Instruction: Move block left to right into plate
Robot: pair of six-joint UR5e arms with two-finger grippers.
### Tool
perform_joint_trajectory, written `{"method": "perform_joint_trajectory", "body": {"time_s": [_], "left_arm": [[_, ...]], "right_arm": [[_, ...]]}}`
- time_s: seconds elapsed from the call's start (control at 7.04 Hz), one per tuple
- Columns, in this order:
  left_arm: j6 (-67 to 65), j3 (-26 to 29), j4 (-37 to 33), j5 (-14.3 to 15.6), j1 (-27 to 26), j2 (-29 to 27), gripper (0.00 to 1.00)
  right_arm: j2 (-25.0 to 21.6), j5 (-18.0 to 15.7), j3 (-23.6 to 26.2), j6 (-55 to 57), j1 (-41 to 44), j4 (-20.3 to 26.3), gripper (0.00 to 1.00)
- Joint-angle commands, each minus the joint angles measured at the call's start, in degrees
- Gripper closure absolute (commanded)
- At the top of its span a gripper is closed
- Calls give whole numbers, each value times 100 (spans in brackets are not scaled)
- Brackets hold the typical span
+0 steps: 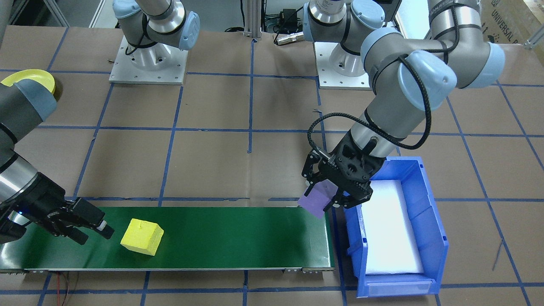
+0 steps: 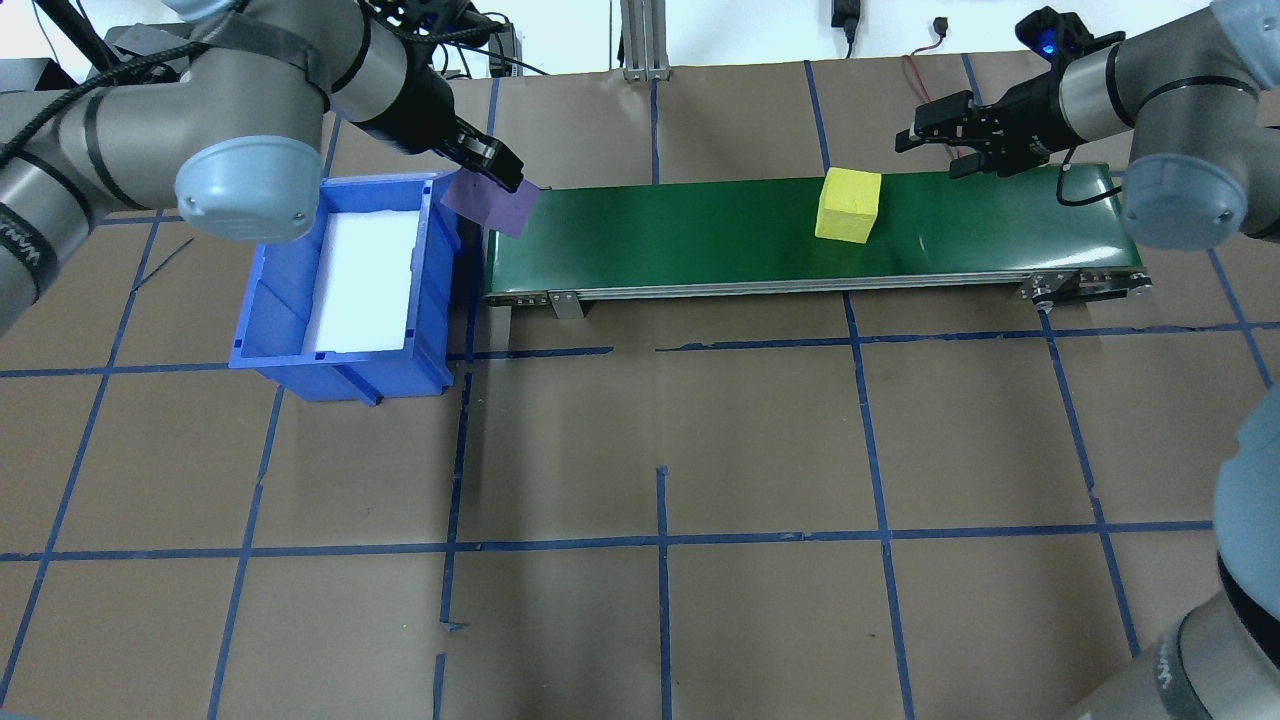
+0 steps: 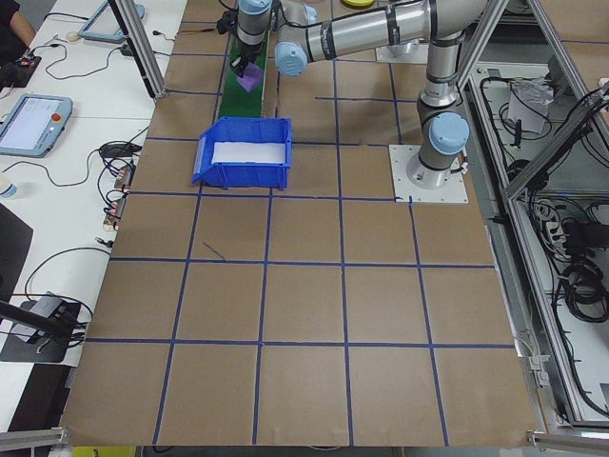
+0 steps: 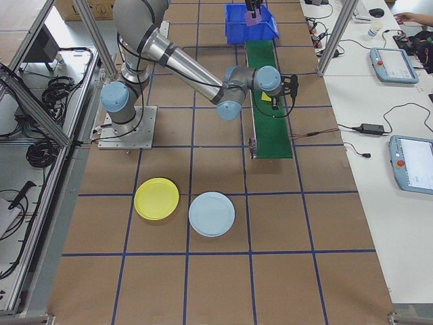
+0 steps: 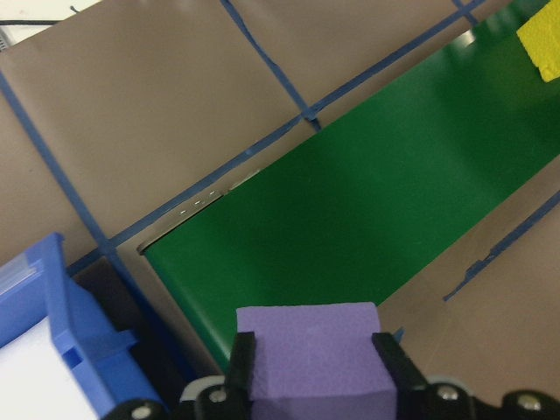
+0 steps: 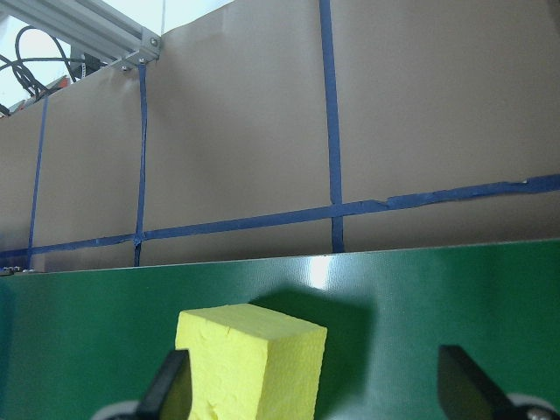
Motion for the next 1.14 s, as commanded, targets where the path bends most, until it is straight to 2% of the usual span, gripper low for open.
{"method": "perform_joint_trajectory", "body": {"time_s": [0.0,0.28,0.43,0.57,0.71,0.99], "left_arm": [[6,3,483,-94,-77,-607,56],[24,38,775,-59,-68,-846,56],[6,47,775,-41,-68,-899,46],[-11,117,766,-41,-68,-899,16],[-333,117,775,-41,-68,-873,0],[-521,82,758,72,-68,-838,0]], "right_arm": [[101,15,-25,1,2,-15,0],[171,15,19,1,-7,-15,0],[223,15,19,1,2,-15,0],[267,15,-7,1,2,-15,0],[268,-3,10,1,2,-24,0],[285,-82,19,-17,-7,-163,0]]}}
